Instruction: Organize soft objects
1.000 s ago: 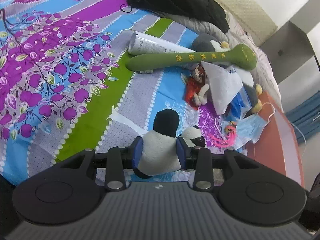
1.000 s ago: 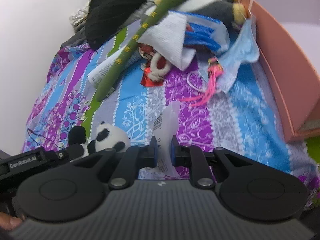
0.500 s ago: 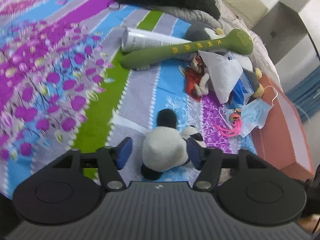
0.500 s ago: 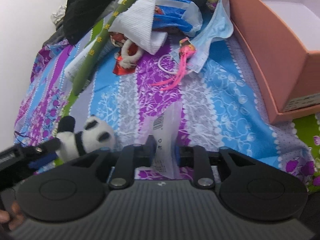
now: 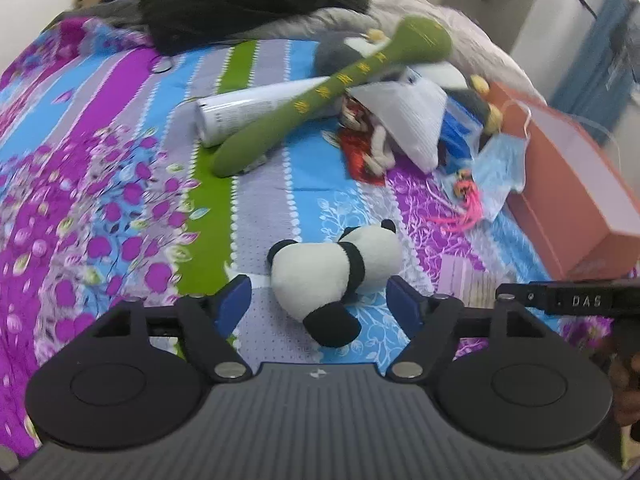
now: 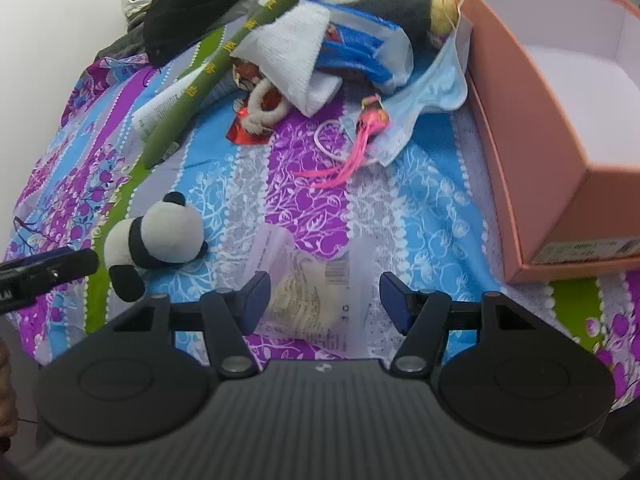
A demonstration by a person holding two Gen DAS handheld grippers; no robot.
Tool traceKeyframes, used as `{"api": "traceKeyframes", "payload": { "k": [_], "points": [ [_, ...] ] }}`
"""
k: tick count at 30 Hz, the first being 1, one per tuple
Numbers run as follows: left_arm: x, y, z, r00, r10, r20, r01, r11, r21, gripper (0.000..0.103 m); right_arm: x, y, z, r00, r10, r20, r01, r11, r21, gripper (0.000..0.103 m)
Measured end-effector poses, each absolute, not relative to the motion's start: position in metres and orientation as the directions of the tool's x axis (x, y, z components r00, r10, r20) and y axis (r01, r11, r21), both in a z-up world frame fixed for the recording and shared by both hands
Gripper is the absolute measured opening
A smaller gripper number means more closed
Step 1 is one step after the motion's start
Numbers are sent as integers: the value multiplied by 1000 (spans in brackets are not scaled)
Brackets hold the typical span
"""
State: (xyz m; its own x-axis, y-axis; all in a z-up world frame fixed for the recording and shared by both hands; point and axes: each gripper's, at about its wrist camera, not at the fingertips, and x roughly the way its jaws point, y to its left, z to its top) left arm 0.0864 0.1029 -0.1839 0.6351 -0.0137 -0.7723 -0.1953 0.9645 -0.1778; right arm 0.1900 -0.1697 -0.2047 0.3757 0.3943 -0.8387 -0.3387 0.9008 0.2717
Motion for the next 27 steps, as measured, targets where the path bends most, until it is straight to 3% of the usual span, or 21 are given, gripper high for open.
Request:
{"api": "traceKeyframes", "payload": {
  "k": [17,21,23,27],
  "points": [
    [118,103,-217,568,31,-822,-230,966,-123,78,193,-159,-226,354,421,-835,-361,885,293,63],
    [119,99,-216,578,40,-815,-233,965,-118,73,194,-157,-228,353,425,-834,-368,882,293,56],
    [120,97,-215,583,29,-812,-228,965,-129,65,194,-156,-228,352,428,-832,-375,879,294,54],
    [120,91,-213,587,49,-808,-230,967,-109,61,193,-154,-226,349,440,-828,-382,873,303,34]
  ]
}}
